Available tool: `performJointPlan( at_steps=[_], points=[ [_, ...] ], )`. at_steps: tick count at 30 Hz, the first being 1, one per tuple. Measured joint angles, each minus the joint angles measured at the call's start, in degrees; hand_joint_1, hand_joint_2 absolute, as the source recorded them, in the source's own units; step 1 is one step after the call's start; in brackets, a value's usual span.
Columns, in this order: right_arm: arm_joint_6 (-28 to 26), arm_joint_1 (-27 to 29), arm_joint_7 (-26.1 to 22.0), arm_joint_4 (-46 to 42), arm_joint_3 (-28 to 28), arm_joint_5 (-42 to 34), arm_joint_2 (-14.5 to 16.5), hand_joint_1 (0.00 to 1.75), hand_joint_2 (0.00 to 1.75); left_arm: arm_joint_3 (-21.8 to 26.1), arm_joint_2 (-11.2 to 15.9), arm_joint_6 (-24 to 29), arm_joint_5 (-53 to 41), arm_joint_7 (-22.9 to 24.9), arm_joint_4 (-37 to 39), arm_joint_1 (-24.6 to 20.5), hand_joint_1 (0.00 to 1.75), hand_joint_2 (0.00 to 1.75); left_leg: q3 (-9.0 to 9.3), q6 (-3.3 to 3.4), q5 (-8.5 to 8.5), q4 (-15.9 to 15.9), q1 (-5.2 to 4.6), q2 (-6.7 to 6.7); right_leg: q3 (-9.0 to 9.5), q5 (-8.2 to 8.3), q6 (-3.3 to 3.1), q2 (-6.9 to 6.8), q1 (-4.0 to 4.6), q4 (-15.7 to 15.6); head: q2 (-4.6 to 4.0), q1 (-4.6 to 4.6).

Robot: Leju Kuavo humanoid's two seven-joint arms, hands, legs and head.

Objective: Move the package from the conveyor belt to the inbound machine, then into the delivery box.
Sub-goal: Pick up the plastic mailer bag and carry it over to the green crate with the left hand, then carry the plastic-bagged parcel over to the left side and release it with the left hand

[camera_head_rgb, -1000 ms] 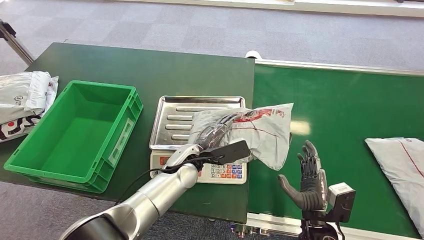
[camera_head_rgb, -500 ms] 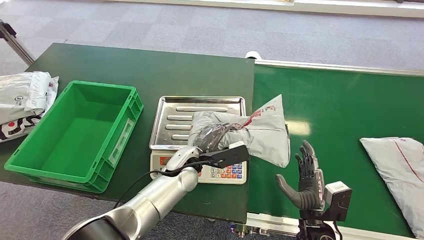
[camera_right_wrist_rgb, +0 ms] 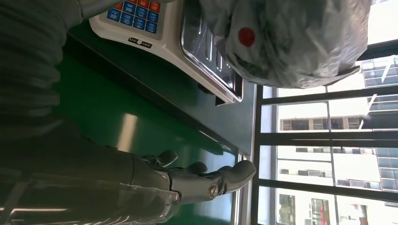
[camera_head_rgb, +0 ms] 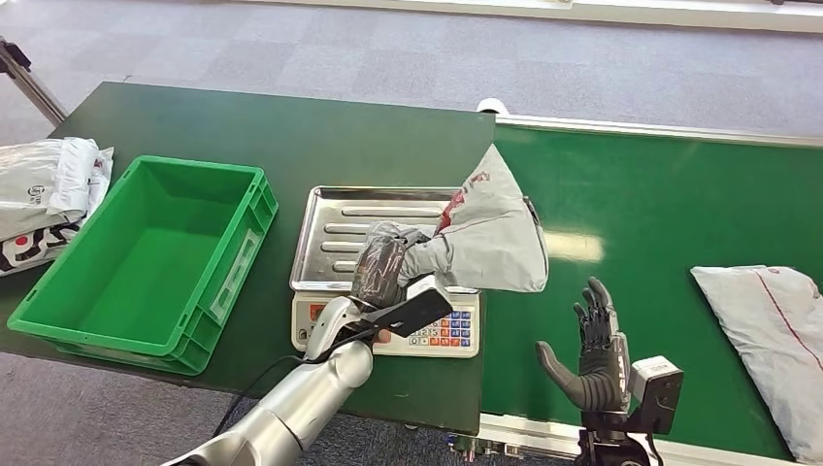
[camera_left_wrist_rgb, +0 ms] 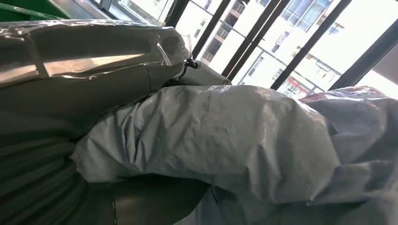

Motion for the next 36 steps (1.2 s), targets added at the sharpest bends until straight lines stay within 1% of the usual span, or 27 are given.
performJointPlan(
  at_steps=[2,4,8,11,12,15,18,21,26,29,32,36],
  points=[
    [-0.03,0.0,0.0,0.0,0.0,-0.12,-0.01,0.0,1.75,0.33,0.07,0.8,0.33,-0.88,-1.2,0.59,1.75,1.75,-0.02,0.0,0.0,0.0,0.0,-0.01,-0.01,0.0,0.0,0.0,0.0,0.0,0.0,0.0],
    [-0.04,-0.01,-0.02,0.0,0.0,-0.46,-0.01,0.0,1.75,0.68,0.12,2.89,1.16,-3.0,-2.72,1.44,1.75,1.75,-0.02,0.0,0.0,0.0,0.0,0.01,-0.02,0.0,0.0,0.0,0.0,0.0,0.0,0.01],
    [-0.14,-0.12,-0.04,0.0,0.0,-1.4,-0.04,0.0,1.75,1.14,0.65,8.93,3.54,-9.39,-8.23,3.57,1.75,1.75,-0.05,0.0,0.0,0.0,0.0,0.01,-0.05,0.0,0.0,0.0,0.0,0.0,0.0,0.0],
    [-0.19,-0.33,-0.04,-0.01,0.01,-2.35,-0.23,0.0,1.75,1.35,1.41,14.1,1.95,-13.25,-13.37,4.98,1.75,1.75,-0.06,0.0,0.0,-0.01,0.0,-0.01,-0.05,0.0,0.0,0.0,0.0,0.0,0.0,0.01],
    [-0.2,-0.4,-0.03,-0.01,0.02,-2.65,-0.34,0.0,1.75,1.69,1.64,14.92,1.0,-14.31,-15.06,5.5,1.75,1.75,-0.07,0.0,0.0,-0.01,0.0,-0.01,-0.05,0.0,0.0,0.0,0.0,0.0,0.0,0.0],
    [-0.28,-0.5,-0.02,0.0,0.06,-3.14,-0.69,0.0,1.75,3.56,2.07,15.21,-0.72,-17.03,-19.16,7.14,1.75,1.75,-0.07,0.0,0.0,-0.01,0.0,-0.01,-0.05,-0.01,0.0,0.0,0.0,0.0,0.0,0.0],
    [-0.44,-0.51,-0.02,0.0,0.11,-3.31,-0.96,0.0,1.75,5.78,2.25,15.22,-3.04,-18.39,-22.25,8.59,1.75,1.75,-0.07,0.0,0.0,-0.01,0.0,-0.01,-0.05,-0.01,0.0,0.0,0.0,0.0,0.0,0.01],
    [-0.78,-0.47,-0.02,0.0,0.23,-3.64,-1.21,0.0,1.75,9.46,2.13,15.23,-8.19,-19.37,-25.81,9.75,1.75,1.75,-0.06,0.0,0.0,0.0,0.0,0.0,-0.06,-0.01,0.0,0.0,0.0,0.0,0.0,0.01],
    [-1.08,-0.19,-0.02,-0.09,0.33,-4.01,-1.63,0.0,1.75,15.51,2.12,15.23,-14.25,-19.6,-30.48,10.82,1.75,1.75,-0.06,0.0,0.0,-0.01,0.0,-0.01,-0.06,-0.01,0.0,0.0,0.01,0.0,0.0,0.01],
    [-1.33,0.54,-0.02,-0.54,0.28,-4.1,-1.85,0.0,1.75,20.67,2.19,15.23,-19.17,-19.63,-33.49,11.48,1.75,1.75,-0.07,0.0,0.0,-0.02,0.01,0.04,-0.07,-0.01,-0.01,0.01,0.01,0.01,0.0,0.01],
    [-1.46,1.33,-0.02,-1.09,0.19,-4.21,-2.07,0.0,1.75,26.02,2.4,15.23,-21.24,-19.63,-35.78,11.87,1.75,1.75,-0.07,0.0,0.0,-0.02,0.01,0.06,-0.09,-0.02,-0.02,0.01,0.01,0.01,0.0,0.0],
    [-1.7,2.03,-0.02,-1.83,0.15,-4.33,-2.26,0.0,1.75,31.78,2.72,15.23,-23.53,-19.63,-38.52,12.28,1.75,1.75,-0.09,-0.01,0.0,-0.03,0.01,0.05,-0.08,-0.02,-0.02,0.01,0.01,0.01,0.0,0.02]
  ],
)
